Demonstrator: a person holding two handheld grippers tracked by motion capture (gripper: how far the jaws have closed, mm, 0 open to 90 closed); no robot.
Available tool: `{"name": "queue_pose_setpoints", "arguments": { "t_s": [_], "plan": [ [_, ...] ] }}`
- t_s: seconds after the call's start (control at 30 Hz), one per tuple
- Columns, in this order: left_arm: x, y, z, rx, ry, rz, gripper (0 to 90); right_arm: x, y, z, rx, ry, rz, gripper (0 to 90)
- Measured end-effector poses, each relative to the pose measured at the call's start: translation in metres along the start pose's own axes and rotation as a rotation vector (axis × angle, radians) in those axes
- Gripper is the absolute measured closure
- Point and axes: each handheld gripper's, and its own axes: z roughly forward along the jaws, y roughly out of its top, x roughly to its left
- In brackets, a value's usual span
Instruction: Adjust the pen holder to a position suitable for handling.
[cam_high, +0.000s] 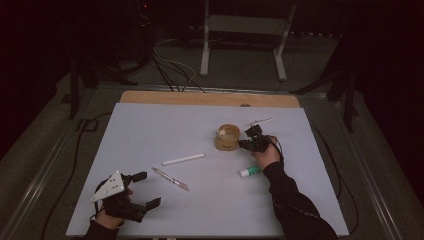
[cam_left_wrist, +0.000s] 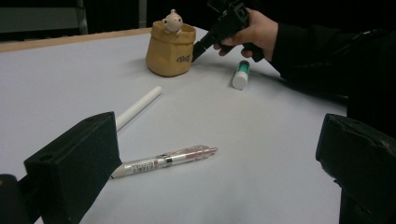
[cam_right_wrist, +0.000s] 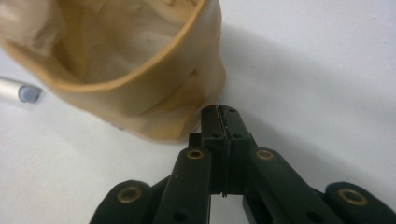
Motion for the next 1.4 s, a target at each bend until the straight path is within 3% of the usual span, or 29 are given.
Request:
{"name": "queue_pose_setpoints", "arguments": {
  "t_s": [0.13, 0.47, 0.9, 1.2, 1.4],
  "plan": [
    [0.0, 0.0, 0.0, -0.002, 0.0, 0.0, 0.3, -0.001, -0.004, -0.01, -0.014, 0.005, 0.009, 90.0],
    [-0.001, 0.0, 0.001, 0.0, 0.0, -0.001, 0.3, 0.01, -0.013, -0.041, -0.065, 0.005, -0.023, 90.0],
    [-0.001, 0.0, 0.001, 0.002, -0.003, -0.003, 0.4, 0.04, -0.014, -0.068, -0.129, 0.063, -0.062, 88.7],
    [-0.001, 0.001, 0.001, -0.001, -0.003, -0.002, 0.3, 0.07, -0.009, -0.072, -0.167, 0.11, -0.115, 74.7],
    [-0.001, 0.001, 0.001, -0.003, -0.004, -0.006, 0.3, 0.091, -0.006, -0.07, -0.181, 0.143, -0.142, 59.6]
  ]
}}
